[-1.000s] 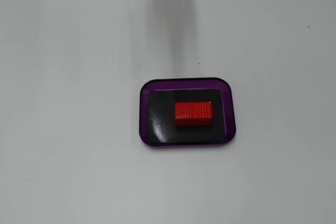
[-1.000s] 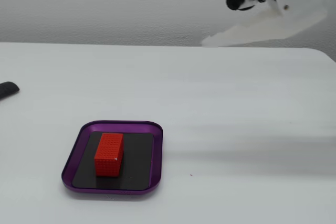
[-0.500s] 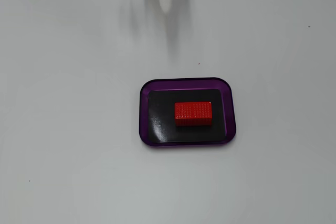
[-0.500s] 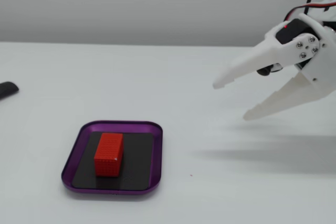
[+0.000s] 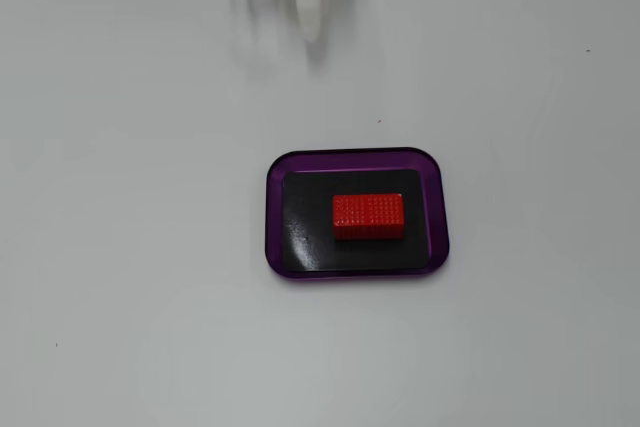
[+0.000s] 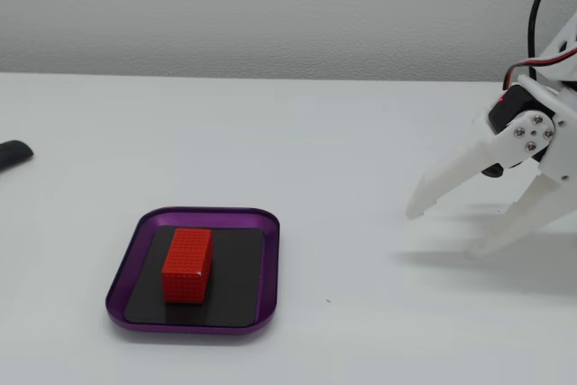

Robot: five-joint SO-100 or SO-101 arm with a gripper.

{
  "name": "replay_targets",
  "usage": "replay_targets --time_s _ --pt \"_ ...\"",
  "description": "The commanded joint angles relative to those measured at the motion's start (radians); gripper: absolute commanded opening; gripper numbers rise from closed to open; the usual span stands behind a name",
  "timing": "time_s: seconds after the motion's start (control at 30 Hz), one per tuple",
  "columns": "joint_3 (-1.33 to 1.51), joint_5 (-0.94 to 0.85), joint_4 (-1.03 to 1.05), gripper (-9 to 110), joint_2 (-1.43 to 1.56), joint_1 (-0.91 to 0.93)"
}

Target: Pick up the cube and place it in the box.

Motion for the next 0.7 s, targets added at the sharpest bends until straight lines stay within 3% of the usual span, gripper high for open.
replay_targets --time_s 0.0,0.07,0.2,0.67 --pt "0.035 0.005 0.006 20 0.114 0.002" --pt "0.038 0.005 0.009 16 0.114 0.003" --pt "0.038 0.0 0.011 -2 0.114 0.003" --pt "0.037 0.002 0.002 0 0.114 0.002"
